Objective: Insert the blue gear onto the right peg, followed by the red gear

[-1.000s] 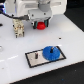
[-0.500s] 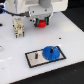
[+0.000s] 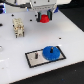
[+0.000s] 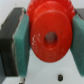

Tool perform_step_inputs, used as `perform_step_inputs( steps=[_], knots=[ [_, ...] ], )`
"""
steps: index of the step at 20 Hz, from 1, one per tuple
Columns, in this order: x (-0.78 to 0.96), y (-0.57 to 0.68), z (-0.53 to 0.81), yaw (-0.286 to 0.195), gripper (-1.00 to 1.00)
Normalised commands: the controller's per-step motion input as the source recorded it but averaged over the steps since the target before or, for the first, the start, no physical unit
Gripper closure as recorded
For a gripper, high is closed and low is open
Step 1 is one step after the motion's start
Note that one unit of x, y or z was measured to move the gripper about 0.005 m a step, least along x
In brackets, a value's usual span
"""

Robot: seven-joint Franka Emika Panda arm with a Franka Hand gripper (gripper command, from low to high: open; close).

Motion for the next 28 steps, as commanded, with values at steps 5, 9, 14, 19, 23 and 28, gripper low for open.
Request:
perform_step_inputs(
  steps=[5, 9, 14, 19, 23, 28],
  knots=[
    [0.71, 0.0, 0.51, 0.0, 1.0],
    [0.76, 0.01, 0.46, 0.0, 1.0],
    [0.8, 0.02, 0.4, 0.0, 1.0],
    [0.83, 0.0, 0.39, 0.0, 1.0],
    [0.88, -0.01, 0.35, 0.0, 1.0],
    [0.89, -0.03, 0.31, 0.0, 1.0]
  ],
)
